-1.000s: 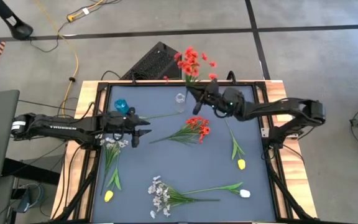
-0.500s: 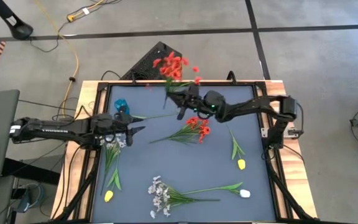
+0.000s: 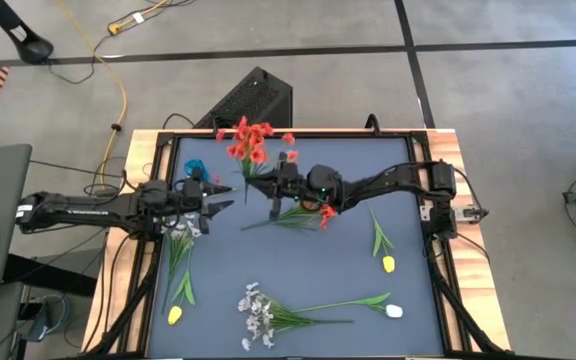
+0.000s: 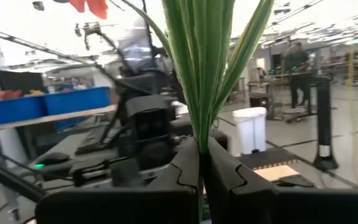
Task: Sort flowers into vase by color
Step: Put the top orange flowers into the blue vase
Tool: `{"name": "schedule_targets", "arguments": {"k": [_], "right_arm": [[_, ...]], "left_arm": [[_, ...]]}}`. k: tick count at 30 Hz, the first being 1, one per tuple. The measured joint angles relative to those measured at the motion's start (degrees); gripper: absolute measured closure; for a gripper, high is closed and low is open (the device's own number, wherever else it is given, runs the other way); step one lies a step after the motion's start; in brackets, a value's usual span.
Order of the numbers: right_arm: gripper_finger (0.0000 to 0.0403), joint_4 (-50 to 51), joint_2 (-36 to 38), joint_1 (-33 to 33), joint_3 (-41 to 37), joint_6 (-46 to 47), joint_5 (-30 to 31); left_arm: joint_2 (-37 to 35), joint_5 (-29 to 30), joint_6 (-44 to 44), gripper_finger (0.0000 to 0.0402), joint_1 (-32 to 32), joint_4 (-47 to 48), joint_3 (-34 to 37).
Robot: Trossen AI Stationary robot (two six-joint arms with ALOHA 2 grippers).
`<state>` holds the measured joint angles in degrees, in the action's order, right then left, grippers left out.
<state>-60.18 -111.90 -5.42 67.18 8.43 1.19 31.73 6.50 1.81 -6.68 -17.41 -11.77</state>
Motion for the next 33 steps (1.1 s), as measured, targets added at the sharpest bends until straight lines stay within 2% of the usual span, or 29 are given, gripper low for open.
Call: {"name": "schedule_targets", "arguments": {"k": [11, 20, 28, 30, 33], "right_arm": [[0.0369, -0.04, -0.02, 1.39, 0.06, -2.92, 0.48], [0.0369, 0.96, 0.00, 2.02, 0.06, -4.46, 0.46], [0.0369, 1.44, 0.00, 2.04, 0.06, -4.42, 0.44], [0.0369, 1.66, 0.00, 2.02, 0.06, -4.42, 0.44], [0.0363, 2.31, 0.00, 2.02, 0.06, -4.40, 0.39]], "left_arm": [[6.87, -5.25, 3.96, 0.0236, -0.13, -11.64, -0.21], [16.07, -5.30, 4.76, 0.0236, -0.13, -11.98, -6.62], [21.05, -7.54, 4.80, 0.0236, -0.13, -11.91, -10.53], [21.78, -7.58, 4.68, 0.0242, -0.13, -11.32, -11.29], [21.91, -7.58, 4.47, 0.0273, -0.07, -10.27, -11.72]]}}
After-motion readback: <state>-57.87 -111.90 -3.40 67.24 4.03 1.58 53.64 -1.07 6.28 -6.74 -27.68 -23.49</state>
